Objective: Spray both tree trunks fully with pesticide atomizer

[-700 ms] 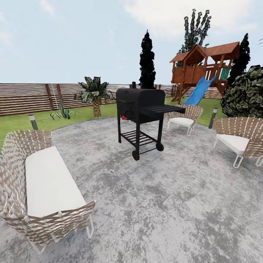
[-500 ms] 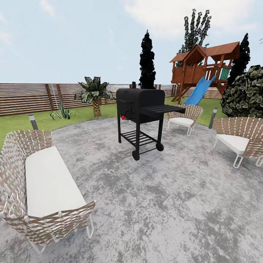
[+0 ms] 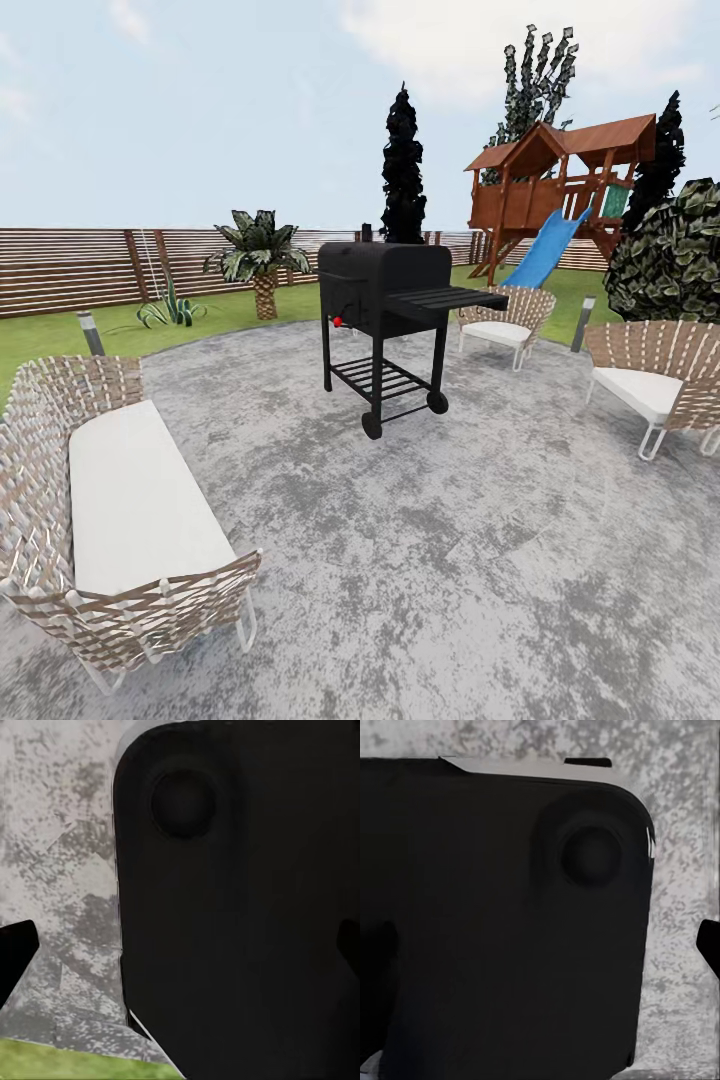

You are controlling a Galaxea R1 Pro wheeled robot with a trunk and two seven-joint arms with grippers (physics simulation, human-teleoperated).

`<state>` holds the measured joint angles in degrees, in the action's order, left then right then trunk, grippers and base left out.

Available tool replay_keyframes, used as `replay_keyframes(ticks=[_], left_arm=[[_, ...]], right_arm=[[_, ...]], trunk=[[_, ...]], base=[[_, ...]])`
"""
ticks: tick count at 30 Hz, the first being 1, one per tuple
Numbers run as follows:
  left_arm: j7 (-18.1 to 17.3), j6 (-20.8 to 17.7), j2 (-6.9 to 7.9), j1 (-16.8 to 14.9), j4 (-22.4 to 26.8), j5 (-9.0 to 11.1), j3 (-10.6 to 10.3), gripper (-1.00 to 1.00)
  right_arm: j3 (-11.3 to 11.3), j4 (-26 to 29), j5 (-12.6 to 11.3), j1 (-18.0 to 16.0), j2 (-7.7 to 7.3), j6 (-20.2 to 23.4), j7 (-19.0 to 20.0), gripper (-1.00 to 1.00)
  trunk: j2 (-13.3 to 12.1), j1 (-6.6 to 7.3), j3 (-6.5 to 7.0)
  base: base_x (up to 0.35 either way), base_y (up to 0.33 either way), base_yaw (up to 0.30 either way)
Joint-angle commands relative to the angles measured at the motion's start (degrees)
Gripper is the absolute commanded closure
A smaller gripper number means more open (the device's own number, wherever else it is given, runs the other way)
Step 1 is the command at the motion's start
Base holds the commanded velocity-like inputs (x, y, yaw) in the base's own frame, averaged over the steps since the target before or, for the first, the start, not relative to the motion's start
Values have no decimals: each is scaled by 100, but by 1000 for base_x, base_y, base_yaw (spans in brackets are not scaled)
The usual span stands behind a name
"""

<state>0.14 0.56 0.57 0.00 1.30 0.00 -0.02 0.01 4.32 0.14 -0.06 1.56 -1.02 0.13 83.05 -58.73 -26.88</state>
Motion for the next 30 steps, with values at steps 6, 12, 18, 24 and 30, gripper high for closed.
replay_keyframes(ticks=[6, 12, 18, 24, 30], left_arm=[[57, 200, 137, -25, 199, -15, 4, -100], [64, 392, 268, -187, 394, -16, -5, -100], [51, 967, 214, -740, 1251, -45, -24, -100], [47, 1101, 271, -1405, 1245, 12, 4, -100], [53, 1595, 260, -1356, 1155, 209, 210, -100]], right_arm=[[-9, 197, -9, -3, -194, -205, -41, -100], [-10, 391, -1, -7, -387, -397, -48, -100], [-12, 2114, -4, -92, -500, -2119, -48, -100], [5, 2460, 14, -326, -508, -2120, 6, -100], [37, 2456, 24, -332, -508, -2124, 16, -100]], trunk=[[2, 0, -5], [2, 0, -5], [2, 0, -5], [2, 0, -5], [2, 0, -5]], base=[[0, 0, 0], [0, 0, 0], [0, 0, 0], [0, 0, 0], [0, 0, 0]])
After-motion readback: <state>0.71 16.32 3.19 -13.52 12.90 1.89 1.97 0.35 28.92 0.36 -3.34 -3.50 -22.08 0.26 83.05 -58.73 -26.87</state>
